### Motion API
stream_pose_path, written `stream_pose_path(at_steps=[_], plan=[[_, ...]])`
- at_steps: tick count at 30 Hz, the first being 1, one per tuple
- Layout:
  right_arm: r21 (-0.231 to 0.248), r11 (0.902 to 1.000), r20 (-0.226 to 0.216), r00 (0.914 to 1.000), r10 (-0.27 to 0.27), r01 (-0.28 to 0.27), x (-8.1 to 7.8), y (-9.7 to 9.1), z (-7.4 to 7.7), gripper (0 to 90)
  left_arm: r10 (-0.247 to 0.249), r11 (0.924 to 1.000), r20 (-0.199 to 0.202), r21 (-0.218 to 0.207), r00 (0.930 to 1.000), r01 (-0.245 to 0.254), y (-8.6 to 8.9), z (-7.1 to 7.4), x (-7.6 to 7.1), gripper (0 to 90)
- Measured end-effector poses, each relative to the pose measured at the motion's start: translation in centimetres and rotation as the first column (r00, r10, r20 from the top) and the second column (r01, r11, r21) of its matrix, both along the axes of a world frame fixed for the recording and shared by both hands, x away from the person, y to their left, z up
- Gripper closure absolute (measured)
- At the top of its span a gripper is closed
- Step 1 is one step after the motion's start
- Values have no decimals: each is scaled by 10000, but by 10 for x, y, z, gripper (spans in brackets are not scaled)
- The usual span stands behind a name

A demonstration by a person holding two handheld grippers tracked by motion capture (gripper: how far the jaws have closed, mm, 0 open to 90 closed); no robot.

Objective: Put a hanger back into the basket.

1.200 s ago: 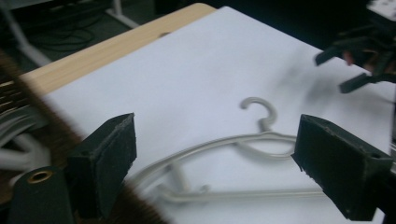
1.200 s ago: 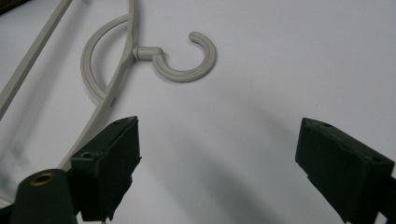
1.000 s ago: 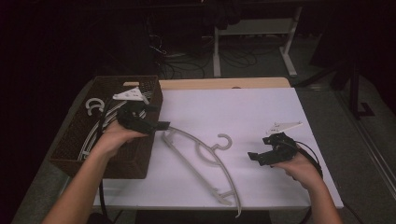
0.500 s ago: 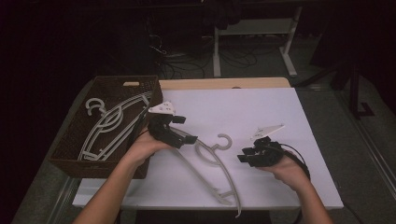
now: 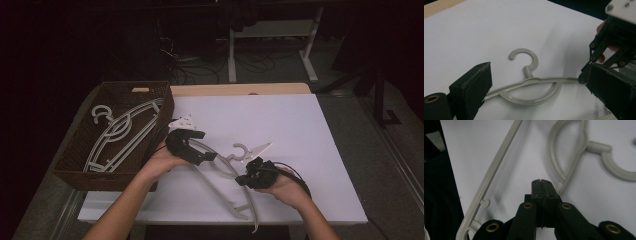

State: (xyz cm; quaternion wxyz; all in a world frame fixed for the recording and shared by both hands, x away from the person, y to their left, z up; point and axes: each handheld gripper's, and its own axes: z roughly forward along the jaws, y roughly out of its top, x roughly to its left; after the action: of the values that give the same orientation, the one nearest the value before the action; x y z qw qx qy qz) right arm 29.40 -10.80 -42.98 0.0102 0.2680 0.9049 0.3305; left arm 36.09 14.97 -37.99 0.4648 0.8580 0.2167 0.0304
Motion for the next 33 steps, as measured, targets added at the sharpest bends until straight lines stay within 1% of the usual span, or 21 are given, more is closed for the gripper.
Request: stream_pose_path(at_steps=[2, 7, 10, 13, 18, 21, 25, 29, 32, 33], plan=[[-209, 9997, -102, 9999, 140, -142, -1, 4, -5, 887, 30, 10000, 2, -2, 10000, -30, 0, -1, 0, 55], [-561, 9977, -395, 9986, 352, -374, -5, 9, -14, 888, 55, 10000, -14, 2, 10000, -55, 0, -1, 1, 55], [-808, 9958, -380, 9985, 404, -434, -5, 11, -16, 888, 62, 10000, -30, 0, 10000, -62, 0, -2, 1, 54], [-796, 9961, -461, 9983, 355, -391, -4, 9, -16, 889, 80, 10000, -28, 18, 10000, -80, 0, -2, 1, 55], [-917, 9953, -334, 9991, 277, -306, -3, 4, -15, 890, 129, 9999, -47, 3, 9999, -129, 0, -2, 1, 55], [-1078, 9941, -257, 9997, 58, -85, -1, -1, -14, 890, 136, 9999, -54, -1, 9999, -137, 0, -2, 1, 55], [-1397, 9890, -1, 9988, -489, 484, 5, -15, -13, 890, 146, 9999, -38, -14, 9999, -147, 1, -1, 1, 55], [-1540, 9822, 161, 9942, -1063, 1075, 12, -30, -12, 890, 151, 9999, -49, 9, 9999, -151, 0, -2, 2, 55], [-1597, 9753, 289, 9883, -1500, 1527, 19, -43, -11, 890, 154, 9999, -50, 3, 9999, -154, 0, -2, 2, 55], [-1638, 9712, 361, 9849, -1693, 1729, 22, -49, -11, 890, 157, 9999, -55, 0, 9999, -157, 0, -2, 2, 55]])
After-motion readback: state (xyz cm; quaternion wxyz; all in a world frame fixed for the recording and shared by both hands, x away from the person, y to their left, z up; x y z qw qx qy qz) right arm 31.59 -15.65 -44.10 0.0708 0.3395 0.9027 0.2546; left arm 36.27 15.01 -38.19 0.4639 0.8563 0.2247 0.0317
